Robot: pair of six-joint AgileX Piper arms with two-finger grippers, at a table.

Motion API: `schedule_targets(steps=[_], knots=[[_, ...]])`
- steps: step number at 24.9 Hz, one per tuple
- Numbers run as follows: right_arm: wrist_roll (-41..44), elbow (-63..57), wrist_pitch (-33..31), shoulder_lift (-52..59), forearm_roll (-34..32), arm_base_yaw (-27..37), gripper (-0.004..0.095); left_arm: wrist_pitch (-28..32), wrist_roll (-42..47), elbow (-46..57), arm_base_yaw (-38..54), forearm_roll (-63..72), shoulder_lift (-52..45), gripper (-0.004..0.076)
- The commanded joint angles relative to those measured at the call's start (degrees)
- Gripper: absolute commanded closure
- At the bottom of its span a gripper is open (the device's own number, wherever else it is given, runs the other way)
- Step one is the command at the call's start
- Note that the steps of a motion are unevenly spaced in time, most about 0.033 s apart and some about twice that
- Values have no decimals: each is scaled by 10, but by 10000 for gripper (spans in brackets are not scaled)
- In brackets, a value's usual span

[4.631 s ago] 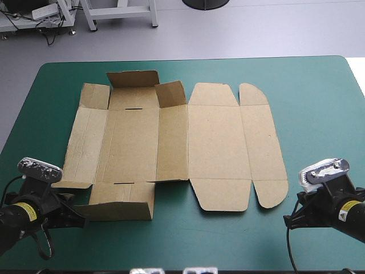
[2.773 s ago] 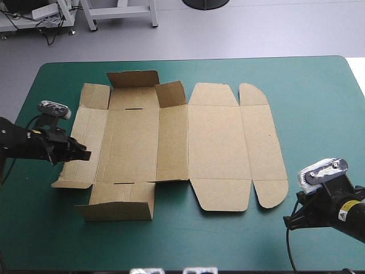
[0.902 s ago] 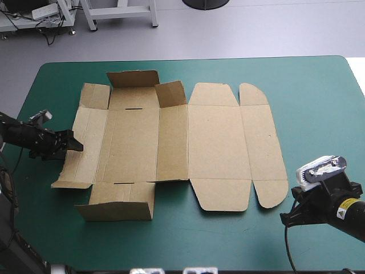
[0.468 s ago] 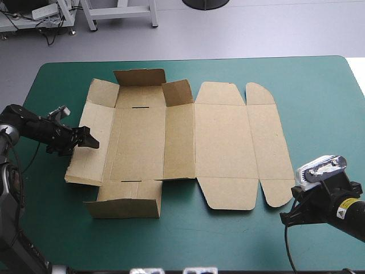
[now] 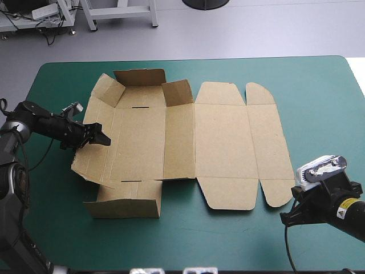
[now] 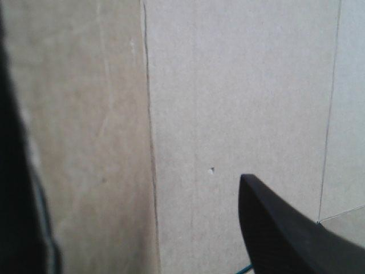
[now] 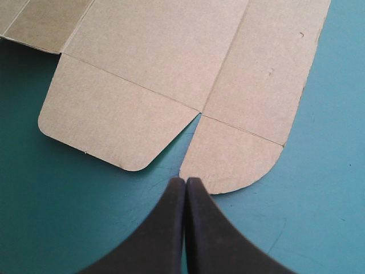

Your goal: Fold the box

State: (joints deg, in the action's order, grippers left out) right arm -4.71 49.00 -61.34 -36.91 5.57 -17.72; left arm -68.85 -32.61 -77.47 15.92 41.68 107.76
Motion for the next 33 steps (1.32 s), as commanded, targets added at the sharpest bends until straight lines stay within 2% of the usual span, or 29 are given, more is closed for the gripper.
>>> schedule_targets(steps=[1,8,10,11,13,14,18,23,25,29,33], knots=[[-2,14,33,0,5,-1,925,-55,19,-16,-6,5,-27,384],[-2,14,36,0,20,-1,926,-54,33,-16,-6,-54,-27,485],[-2,14,39,0,24,-1,926,-54,30,-16,-6,-54,-27,552],[-2,14,39,0,24,-1,925,-54,27,-16,-6,-54,-27,622],[-2,14,39,0,24,-1,925,-54,16,-16,-6,-47,-27,712],[-2,14,39,0,24,-1,925,-54,9,-16,-6,-41,-27,734],[-2,14,39,0,24,-1,926,-54,-46,-17,-6,38,-49,731],[-7,14,39,0,24,-1,925,-54,-75,-79,-6,17,-115,731],[-7,14,38,0,24,-1,926,-52,-114,-115,-19,9,-154,731],[-7,14,45,0,24,-1,925,-51,-213,-168,-73,7,-220,731],[-7,14,83,0,26,-1,925,-43,-214,-233,-158,-78,-244,731]])
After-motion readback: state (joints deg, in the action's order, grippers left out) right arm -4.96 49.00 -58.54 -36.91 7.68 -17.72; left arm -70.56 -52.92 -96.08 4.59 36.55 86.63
